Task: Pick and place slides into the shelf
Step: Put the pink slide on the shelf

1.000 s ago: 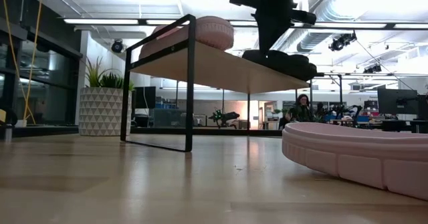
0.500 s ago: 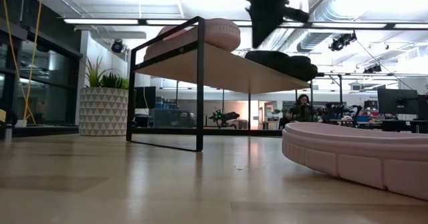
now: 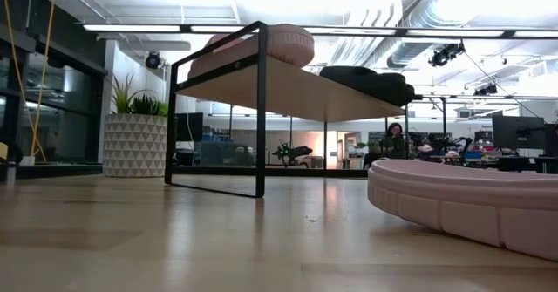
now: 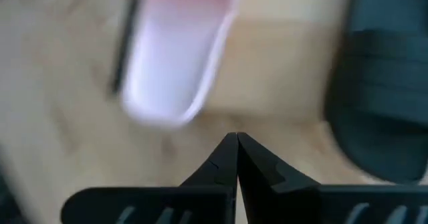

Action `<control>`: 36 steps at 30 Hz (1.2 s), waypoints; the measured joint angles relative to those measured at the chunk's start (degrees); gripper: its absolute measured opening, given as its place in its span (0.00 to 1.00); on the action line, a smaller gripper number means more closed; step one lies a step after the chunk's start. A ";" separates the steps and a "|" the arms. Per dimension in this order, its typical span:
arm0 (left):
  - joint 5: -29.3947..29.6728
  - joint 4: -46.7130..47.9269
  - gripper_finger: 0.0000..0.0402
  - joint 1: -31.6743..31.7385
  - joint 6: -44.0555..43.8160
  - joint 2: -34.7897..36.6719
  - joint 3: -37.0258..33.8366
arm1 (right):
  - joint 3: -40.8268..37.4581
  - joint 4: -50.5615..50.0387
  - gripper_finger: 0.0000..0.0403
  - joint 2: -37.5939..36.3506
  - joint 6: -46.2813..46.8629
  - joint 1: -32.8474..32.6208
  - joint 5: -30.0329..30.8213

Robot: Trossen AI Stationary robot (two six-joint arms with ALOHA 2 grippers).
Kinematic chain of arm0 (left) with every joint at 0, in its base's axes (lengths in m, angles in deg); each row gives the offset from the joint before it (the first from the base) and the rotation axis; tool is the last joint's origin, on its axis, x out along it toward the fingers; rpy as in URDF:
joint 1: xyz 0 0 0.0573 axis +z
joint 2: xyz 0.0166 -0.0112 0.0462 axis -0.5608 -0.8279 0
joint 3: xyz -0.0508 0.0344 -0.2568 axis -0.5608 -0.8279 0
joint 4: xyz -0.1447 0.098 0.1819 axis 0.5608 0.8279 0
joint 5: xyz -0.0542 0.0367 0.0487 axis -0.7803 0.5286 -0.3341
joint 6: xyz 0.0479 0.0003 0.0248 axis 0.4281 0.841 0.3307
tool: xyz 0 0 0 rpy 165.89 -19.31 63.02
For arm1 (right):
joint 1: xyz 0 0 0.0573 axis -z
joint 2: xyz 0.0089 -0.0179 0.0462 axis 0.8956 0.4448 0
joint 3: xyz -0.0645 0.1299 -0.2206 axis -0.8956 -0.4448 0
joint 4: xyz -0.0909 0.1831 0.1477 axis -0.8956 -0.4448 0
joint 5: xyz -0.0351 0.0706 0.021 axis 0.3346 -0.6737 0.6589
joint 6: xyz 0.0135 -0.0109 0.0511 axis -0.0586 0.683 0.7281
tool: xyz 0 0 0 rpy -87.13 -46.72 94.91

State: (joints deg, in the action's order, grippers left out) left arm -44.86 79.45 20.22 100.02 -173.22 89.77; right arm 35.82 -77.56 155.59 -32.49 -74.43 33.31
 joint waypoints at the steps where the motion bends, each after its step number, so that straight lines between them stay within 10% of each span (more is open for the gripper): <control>1: -0.29 -0.02 0.00 0.00 0.00 -0.02 0.00 | 1.01 -0.87 0.00 -0.02 -1.25 -1.12 -1.94; 11: -1.86 0.00 0.00 0.00 -0.19 -0.01 0.00 | 0.70 2.36 0.00 -0.08 -0.97 -12.97 -11.41; 21: -4.26 0.00 0.00 0.00 -0.86 0.00 0.00 | -17.89 20.06 0.00 -0.61 14.84 -20.79 -15.95; 36: -5.20 -0.03 0.00 0.00 -2.37 -0.80 0.04 | -31.67 37.58 0.00 -9.89 32.80 -26.63 -10.77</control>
State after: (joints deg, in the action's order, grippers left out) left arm -50.07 79.42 20.22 97.65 -174.02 89.81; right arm 4.15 -39.98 145.70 0.31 -101.05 22.53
